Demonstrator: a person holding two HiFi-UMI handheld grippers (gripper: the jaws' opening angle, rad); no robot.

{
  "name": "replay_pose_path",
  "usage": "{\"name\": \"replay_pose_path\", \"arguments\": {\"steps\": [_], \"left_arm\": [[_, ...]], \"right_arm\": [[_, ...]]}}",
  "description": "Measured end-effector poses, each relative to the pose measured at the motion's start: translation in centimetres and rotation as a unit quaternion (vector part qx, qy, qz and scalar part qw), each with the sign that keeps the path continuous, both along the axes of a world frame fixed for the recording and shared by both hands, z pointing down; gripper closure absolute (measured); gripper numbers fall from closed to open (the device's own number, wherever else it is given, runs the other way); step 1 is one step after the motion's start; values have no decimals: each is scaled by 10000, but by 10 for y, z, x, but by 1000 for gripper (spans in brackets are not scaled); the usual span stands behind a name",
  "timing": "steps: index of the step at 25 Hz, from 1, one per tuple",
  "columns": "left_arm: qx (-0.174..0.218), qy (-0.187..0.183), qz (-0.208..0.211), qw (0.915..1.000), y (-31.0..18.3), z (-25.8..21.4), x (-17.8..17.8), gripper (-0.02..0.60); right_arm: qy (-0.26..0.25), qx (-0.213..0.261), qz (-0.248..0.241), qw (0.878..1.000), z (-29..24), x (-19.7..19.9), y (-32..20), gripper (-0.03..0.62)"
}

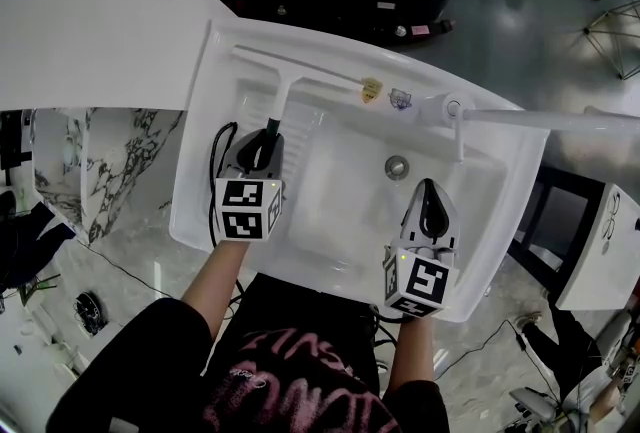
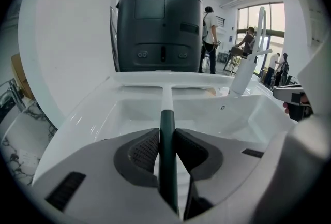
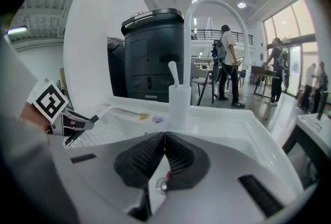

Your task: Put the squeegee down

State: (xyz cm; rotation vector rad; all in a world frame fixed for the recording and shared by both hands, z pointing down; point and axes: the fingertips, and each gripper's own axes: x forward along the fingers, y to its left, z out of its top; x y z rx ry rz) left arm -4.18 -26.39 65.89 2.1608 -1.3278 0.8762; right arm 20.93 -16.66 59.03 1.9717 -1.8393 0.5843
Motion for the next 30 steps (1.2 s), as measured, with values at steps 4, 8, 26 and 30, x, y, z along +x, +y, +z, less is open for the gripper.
{"name": "replay_pose_path", "arguments": {"steps": [4, 8, 26, 30], "left_arm": [[35, -55, 25, 10000, -1, 1, 2, 485], [78, -35, 88, 9999, -1, 1, 5, 483], [674, 190, 116, 9975, 9, -41, -5, 468], [877, 250, 73, 9958, 15, -56, -13, 468]], "right_arm": [[18, -7, -27, 10000, 1, 1, 1, 574], [53, -15, -50, 10000, 2, 2, 3, 574], [30, 185, -183, 9997, -15, -16, 16, 574], [40, 267, -228, 9994, -24, -23, 20, 574]]}}
